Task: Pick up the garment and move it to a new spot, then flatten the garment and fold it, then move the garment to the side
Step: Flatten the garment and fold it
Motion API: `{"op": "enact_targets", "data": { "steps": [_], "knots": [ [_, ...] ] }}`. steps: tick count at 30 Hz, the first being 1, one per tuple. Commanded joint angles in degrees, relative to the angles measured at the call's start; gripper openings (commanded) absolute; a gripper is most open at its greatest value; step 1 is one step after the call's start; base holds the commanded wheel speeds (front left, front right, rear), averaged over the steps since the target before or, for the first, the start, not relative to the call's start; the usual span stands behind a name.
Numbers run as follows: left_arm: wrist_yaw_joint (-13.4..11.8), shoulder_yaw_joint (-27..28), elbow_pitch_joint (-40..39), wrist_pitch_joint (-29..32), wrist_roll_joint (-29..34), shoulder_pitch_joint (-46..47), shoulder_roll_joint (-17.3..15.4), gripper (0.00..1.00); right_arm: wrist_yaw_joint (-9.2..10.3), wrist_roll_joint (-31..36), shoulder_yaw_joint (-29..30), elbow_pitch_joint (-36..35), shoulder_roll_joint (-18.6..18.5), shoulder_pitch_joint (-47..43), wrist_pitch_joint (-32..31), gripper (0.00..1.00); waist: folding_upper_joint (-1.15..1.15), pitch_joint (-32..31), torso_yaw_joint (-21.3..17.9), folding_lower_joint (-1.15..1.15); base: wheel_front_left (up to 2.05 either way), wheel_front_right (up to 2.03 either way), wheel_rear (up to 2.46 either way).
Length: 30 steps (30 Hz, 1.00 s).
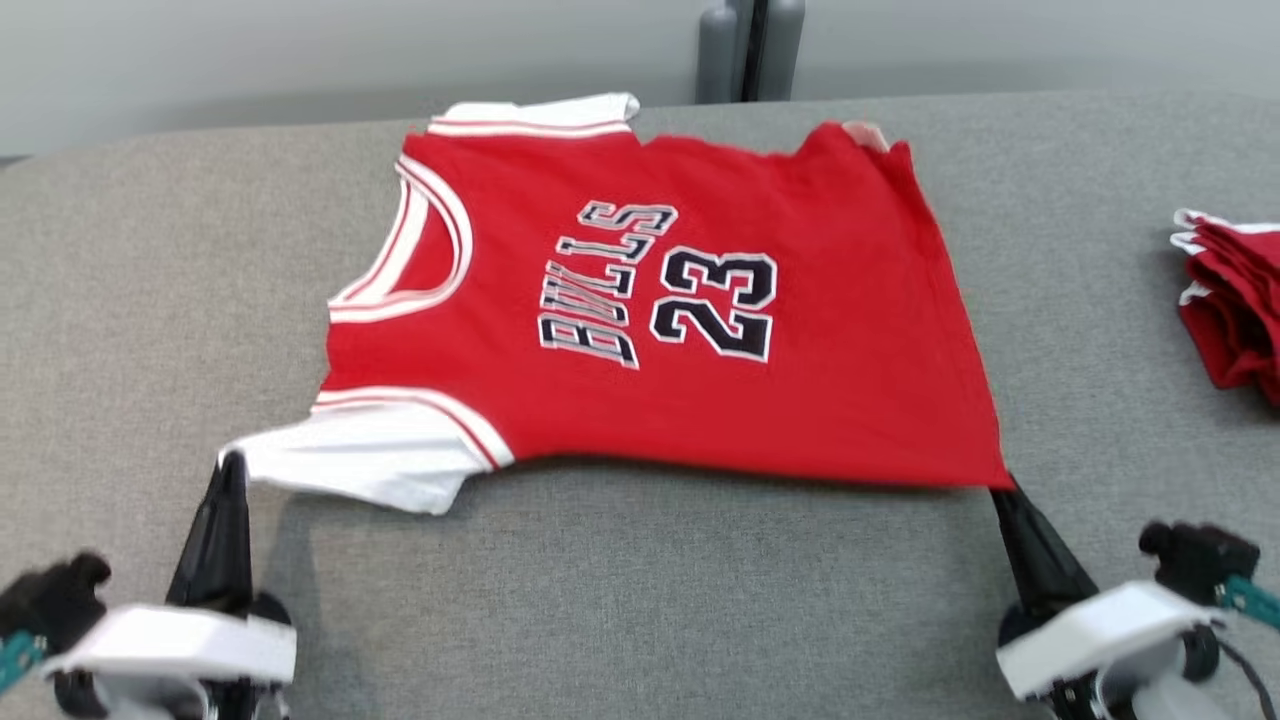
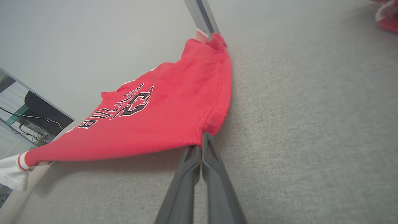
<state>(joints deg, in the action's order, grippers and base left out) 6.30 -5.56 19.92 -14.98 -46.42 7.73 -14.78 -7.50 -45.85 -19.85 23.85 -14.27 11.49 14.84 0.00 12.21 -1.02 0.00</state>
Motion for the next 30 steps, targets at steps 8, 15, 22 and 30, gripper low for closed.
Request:
{"op": "enact_targets", "data": {
  "steps": [8,15,22,30],
  "knots": [
    [-6.94,1.23,-16.86,1.47,1.08,-17.41,1.44,0.0,0.01,5.21,6.74,-8.38,-0.25,-14.53,-2.37,0.0,0.0,-4.6,1.38,0.0,0.0,0.0,0.0],
    [-10.98,0.65,-26.65,4.34,0.11,-27.55,2.62,0.0,0.01,9.94,14.42,-17.53,3.05,-26.57,-9.31,0.0,0.0,-8.05,3.17,0.0,0.0,0.0,0.0],
    [-14.08,-0.12,-32.1,7.95,2.2,-31.05,0.32,0.0,0.01,14.59,19.61,-25.25,7.23,-33.1,-15.09,0.0,0.0,-8.7,3.91,0.0,0.0,0.0,0.0],
    [-15.24,-0.41,-33.38,10.51,2.76,-29.55,-1.12,0.0,0.01,16.8,20.99,-28.23,9.27,-33.36,-19.01,0.0,0.0,-7.22,3.77,0.0,0.0,0.0,0.0]
  ]
}}
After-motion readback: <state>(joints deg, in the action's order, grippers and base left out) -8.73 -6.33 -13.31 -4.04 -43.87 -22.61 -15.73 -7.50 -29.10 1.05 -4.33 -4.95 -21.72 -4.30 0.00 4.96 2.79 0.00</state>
